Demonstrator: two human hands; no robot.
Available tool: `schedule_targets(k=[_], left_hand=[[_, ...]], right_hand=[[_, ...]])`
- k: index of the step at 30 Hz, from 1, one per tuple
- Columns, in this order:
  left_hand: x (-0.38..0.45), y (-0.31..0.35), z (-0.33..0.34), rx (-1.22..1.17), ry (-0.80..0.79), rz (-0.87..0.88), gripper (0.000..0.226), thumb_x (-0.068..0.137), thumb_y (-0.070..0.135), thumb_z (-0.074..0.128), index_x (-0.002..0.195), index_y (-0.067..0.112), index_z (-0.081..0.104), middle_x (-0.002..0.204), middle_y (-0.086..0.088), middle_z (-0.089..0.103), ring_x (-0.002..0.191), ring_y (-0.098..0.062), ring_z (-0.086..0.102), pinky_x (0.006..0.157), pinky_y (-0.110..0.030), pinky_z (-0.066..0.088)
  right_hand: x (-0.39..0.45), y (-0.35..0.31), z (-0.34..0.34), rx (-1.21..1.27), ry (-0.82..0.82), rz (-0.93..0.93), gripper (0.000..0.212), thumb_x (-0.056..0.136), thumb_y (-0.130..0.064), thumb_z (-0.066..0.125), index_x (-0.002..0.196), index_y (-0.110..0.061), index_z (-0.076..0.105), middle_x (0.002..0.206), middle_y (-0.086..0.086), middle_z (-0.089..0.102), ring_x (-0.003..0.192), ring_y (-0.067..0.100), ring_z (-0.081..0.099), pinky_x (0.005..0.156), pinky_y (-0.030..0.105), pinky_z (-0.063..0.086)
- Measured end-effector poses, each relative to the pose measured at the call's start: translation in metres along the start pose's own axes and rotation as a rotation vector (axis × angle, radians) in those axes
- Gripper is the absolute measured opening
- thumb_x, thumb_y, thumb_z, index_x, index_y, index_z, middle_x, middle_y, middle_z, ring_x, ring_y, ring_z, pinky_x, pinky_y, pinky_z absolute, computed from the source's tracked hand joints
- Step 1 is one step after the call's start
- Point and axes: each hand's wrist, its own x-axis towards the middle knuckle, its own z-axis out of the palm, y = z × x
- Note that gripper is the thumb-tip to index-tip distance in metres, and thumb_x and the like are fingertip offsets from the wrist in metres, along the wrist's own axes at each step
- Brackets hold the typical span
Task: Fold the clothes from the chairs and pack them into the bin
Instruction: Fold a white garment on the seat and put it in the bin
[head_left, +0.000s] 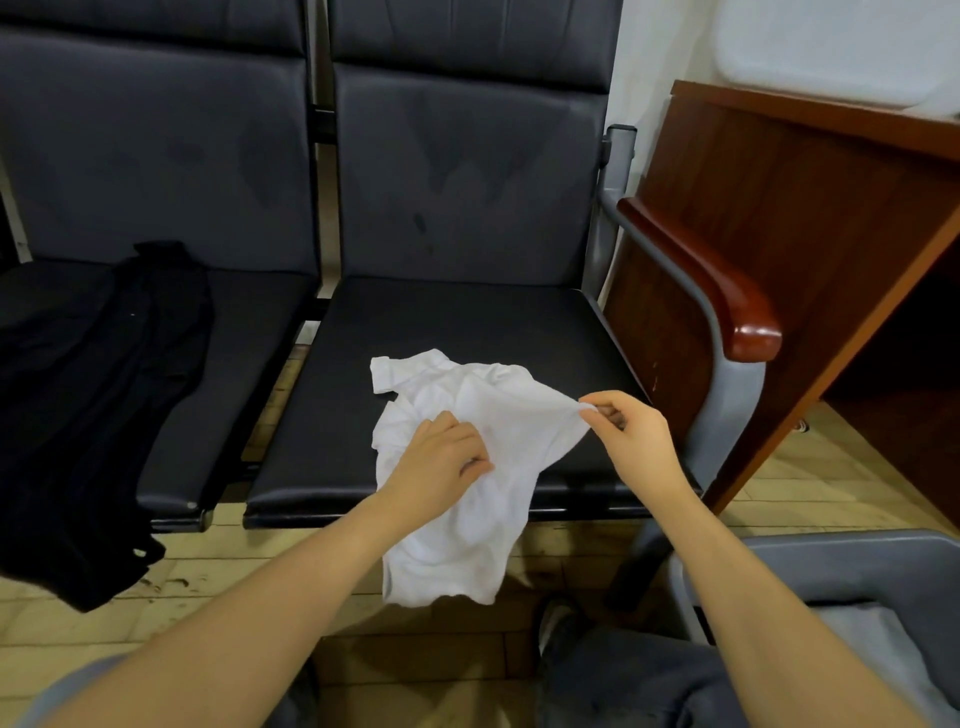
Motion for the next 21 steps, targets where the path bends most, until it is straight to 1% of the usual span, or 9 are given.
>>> schedule_targets(k=[2, 5, 8, 10, 12, 13, 15, 18, 21], left_hand=[[0.001, 0.003, -0.005, -0.040, 0.030, -0.047, 0.017, 0.088, 0.027, 0.060, 0.074, 0.017, 0.065, 0.076, 0.010, 0.057, 0.078, -0.013, 0.040, 0.072, -0.026, 0.028], [0.003, 0.007, -0.019, -0.095, 0.082, -0.092, 0.015, 0.089, 0.024, 0.061, 0.077, 0.018, 0.067, 0.077, 0.008, 0.061, 0.080, -0.014, 0.043, 0.074, -0.024, 0.031], [0.001, 0.002, -0.033, -0.117, 0.114, -0.104, 0.017, 0.090, 0.028, 0.055, 0.082, 0.021, 0.068, 0.076, 0.011, 0.063, 0.077, -0.003, 0.040, 0.080, -0.021, 0.032], [-0.002, -0.007, -0.042, -0.093, 0.140, -0.113, 0.025, 0.091, 0.035, 0.050, 0.082, 0.021, 0.069, 0.074, 0.012, 0.064, 0.074, -0.002, 0.041, 0.078, -0.019, 0.031], [-0.006, -0.016, -0.048, -0.009, 0.170, -0.093, 0.035, 0.090, 0.041, 0.043, 0.079, 0.021, 0.069, 0.068, 0.014, 0.061, 0.069, -0.005, 0.039, 0.072, -0.020, 0.030], [-0.008, -0.019, -0.050, 0.042, 0.181, -0.065, 0.037, 0.090, 0.042, 0.042, 0.078, 0.021, 0.069, 0.065, 0.016, 0.057, 0.067, -0.008, 0.038, 0.068, -0.021, 0.030], [-0.011, -0.023, -0.051, 0.110, 0.189, 0.005, 0.034, 0.089, 0.040, 0.044, 0.076, 0.021, 0.069, 0.065, 0.018, 0.050, 0.066, -0.009, 0.036, 0.062, -0.022, 0.026], [-0.014, -0.025, -0.051, 0.178, 0.172, 0.115, 0.029, 0.089, 0.037, 0.048, 0.077, 0.021, 0.068, 0.072, 0.011, 0.056, 0.070, -0.010, 0.036, 0.062, -0.021, 0.016], [-0.016, -0.027, -0.051, 0.257, 0.127, 0.246, 0.027, 0.088, 0.033, 0.049, 0.073, 0.021, 0.068, 0.076, 0.006, 0.057, 0.070, -0.011, 0.030, 0.064, -0.022, 0.014]], right_hand=[[0.000, 0.002, 0.000, 0.068, 0.009, 0.046, 0.011, 0.093, -0.017, 0.058, 0.101, -0.017, 0.065, 0.092, -0.002, 0.066, 0.085, 0.010, 0.061, 0.079, 0.021, 0.050], [0.000, 0.001, 0.000, 0.097, 0.004, 0.032, 0.010, 0.095, -0.018, 0.055, 0.101, -0.017, 0.062, 0.091, -0.002, 0.065, 0.086, 0.011, 0.062, 0.074, 0.019, 0.049], [0.000, -0.003, -0.002, 0.158, 0.017, -0.015, 0.012, 0.096, -0.018, 0.054, 0.105, -0.018, 0.061, 0.092, -0.003, 0.065, 0.086, 0.008, 0.061, 0.076, 0.020, 0.049], [0.000, -0.004, -0.006, 0.171, 0.033, -0.055, 0.012, 0.095, -0.018, 0.054, 0.106, -0.021, 0.059, 0.081, 0.000, 0.062, 0.073, 0.008, 0.058, 0.069, 0.021, 0.047], [0.000, -0.003, -0.010, 0.172, 0.048, -0.089, 0.011, 0.095, -0.015, 0.055, 0.104, -0.020, 0.058, 0.071, 0.004, 0.057, 0.061, 0.008, 0.050, 0.060, 0.022, 0.042], [0.000, -0.002, -0.012, 0.164, 0.049, -0.097, 0.010, 0.095, -0.014, 0.055, 0.102, -0.020, 0.059, 0.071, 0.005, 0.056, 0.059, 0.009, 0.048, 0.060, 0.022, 0.041], [-0.001, -0.001, -0.012, 0.130, 0.035, -0.092, 0.011, 0.094, -0.012, 0.055, 0.100, -0.018, 0.062, 0.078, 0.002, 0.061, 0.067, 0.012, 0.054, 0.068, 0.024, 0.046], [-0.003, -0.003, -0.012, 0.081, -0.010, -0.049, 0.016, 0.094, -0.012, 0.055, 0.108, -0.015, 0.063, 0.092, -0.002, 0.064, 0.083, 0.007, 0.060, 0.084, 0.024, 0.050], [-0.008, -0.004, -0.013, -0.016, -0.006, -0.045, 0.018, 0.094, -0.012, 0.056, 0.110, -0.014, 0.062, 0.100, -0.002, 0.061, 0.088, 0.006, 0.057, 0.087, 0.024, 0.047]])
